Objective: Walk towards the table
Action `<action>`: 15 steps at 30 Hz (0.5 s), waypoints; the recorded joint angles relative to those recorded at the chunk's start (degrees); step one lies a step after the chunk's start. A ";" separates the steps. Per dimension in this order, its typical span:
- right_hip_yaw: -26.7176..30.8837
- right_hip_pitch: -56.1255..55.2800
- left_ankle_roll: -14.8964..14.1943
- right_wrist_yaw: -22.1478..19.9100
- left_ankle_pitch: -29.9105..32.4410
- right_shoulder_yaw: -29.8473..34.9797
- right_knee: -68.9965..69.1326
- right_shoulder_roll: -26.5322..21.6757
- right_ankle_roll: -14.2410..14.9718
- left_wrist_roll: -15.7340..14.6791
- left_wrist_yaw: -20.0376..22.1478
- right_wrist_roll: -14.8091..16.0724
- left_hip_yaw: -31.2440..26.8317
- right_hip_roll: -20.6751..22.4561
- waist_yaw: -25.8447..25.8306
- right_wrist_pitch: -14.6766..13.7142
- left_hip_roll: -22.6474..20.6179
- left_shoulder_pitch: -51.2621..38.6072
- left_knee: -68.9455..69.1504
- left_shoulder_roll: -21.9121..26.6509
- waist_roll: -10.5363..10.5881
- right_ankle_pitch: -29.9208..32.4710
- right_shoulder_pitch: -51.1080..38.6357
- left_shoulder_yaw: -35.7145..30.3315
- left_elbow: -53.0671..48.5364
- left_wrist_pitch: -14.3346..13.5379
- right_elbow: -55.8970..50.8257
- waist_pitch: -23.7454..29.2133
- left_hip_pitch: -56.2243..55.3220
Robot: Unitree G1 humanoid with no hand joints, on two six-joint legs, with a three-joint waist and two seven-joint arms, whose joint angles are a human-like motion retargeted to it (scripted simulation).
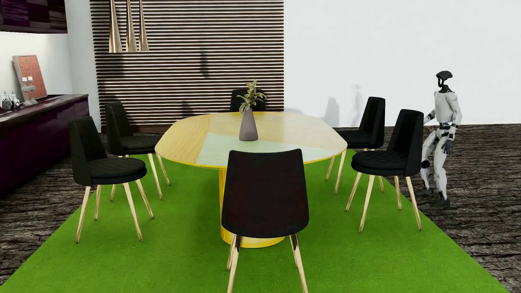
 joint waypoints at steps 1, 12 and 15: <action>-1.85 -0.99 -0.12 0.83 0.15 0.53 2.12 0.39 -0.27 -0.50 1.90 -1.11 -0.12 -1.44 0.18 1.52 -0.81 -0.28 -0.84 -0.67 -0.32 -0.27 1.07 1.19 -0.91 -0.34 4.70 0.19 0.31; -17.77 10.63 -3.11 0.51 1.71 3.93 -9.98 4.36 -6.45 -4.02 5.24 12.18 -4.64 0.98 -1.25 4.01 0.93 -1.65 -1.52 -4.04 -0.58 -4.82 10.61 8.02 -6.32 -5.40 30.99 -0.90 0.58; -15.01 10.23 -3.95 -1.18 1.26 5.32 -10.11 1.76 -7.32 -0.85 3.67 12.49 -1.58 3.75 -1.23 2.16 3.62 -2.20 -1.39 -4.67 0.17 -4.90 5.75 6.64 -2.54 -2.70 28.69 -1.19 1.76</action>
